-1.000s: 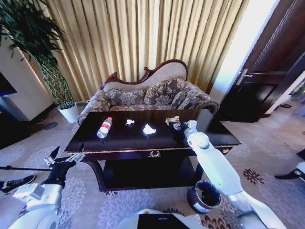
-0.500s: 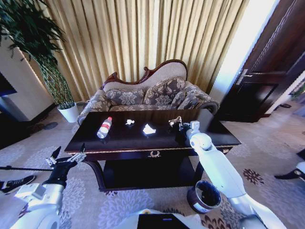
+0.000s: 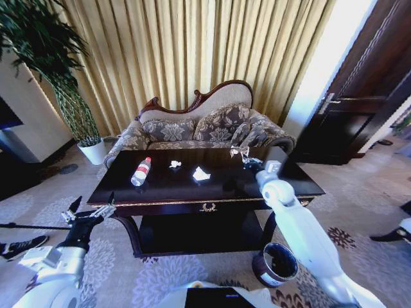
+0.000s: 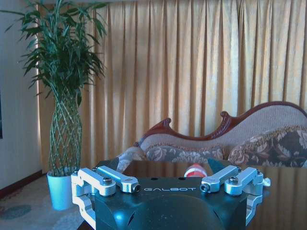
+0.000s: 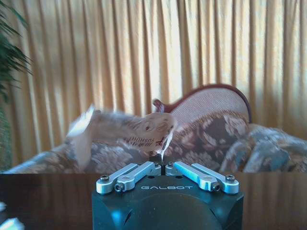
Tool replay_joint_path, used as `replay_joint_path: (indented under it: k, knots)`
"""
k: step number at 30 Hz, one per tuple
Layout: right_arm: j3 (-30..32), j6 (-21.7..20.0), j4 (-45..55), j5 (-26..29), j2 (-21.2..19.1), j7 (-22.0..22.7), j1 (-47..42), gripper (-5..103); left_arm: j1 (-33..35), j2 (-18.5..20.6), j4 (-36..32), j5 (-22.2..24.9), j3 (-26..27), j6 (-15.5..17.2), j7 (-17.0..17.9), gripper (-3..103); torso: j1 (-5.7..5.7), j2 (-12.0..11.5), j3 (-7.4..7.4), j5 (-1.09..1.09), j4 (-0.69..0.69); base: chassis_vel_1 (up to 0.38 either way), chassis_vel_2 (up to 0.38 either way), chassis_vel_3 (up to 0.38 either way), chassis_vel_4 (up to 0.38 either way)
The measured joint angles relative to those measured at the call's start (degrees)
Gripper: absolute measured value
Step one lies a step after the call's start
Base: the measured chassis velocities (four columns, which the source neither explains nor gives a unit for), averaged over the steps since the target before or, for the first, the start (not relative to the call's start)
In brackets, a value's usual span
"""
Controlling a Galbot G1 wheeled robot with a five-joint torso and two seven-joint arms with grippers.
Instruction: Move to the front of the table and place the trash on the table into the trash bin.
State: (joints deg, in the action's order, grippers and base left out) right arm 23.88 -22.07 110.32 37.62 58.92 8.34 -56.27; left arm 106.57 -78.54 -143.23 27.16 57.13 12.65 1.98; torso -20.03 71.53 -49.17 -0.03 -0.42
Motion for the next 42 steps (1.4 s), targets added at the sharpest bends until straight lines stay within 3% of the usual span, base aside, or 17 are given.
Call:
replay_joint_path:
  k: [5, 7, 18, 26, 42]
  knots:
    - [5.18, 1.02, 9.54, -0.28, 0.07, -0.70, -10.78, 0, -1.32, 0.22, 0.00, 0.20, -0.19, 0.02, 0.01, 100, 0.01, 0.00, 0.00, 0.01, -0.03, 0.000, 0.000, 0.000, 0.000]
    - [7.46, 2.17, 13.87, -3.32, 1.60, -0.70, -16.48, 0, -1.85, 0.26, 0.00, 0.20, -0.50, 0.18, -0.01, 100, 0.01, 0.00, 0.00, 0.03, 0.01, 0.000, 0.000, 0.000, 0.000]
    - [14.25, 6.12, 18.98, -7.18, 4.12, -1.49, -29.17, 0, -2.00, 1.33, -0.01, 0.40, -0.31, 0.61, -0.02, 100, 0.01, 0.00, 0.00, 0.03, 0.00, 0.000, 0.000, 0.000, 0.000]
    - [16.31, 6.87, 21.18, -7.15, 4.39, -1.52, -33.42, 0, -1.94, 1.73, 0.00, 0.60, -0.34, 1.27, -0.03, 100, 0.01, 0.00, -0.01, 0.02, -0.01, 0.000, 0.000, 0.000, 0.000]
    - [14.77, 7.18, 21.41, -8.53, 5.66, -1.36, -33.66, 0, -2.35, 1.37, 0.00, 0.73, -0.55, 1.41, -0.06, 100, -0.01, 0.00, -0.01, 0.02, -0.01, 0.028, -0.029, -0.033, 0.026]
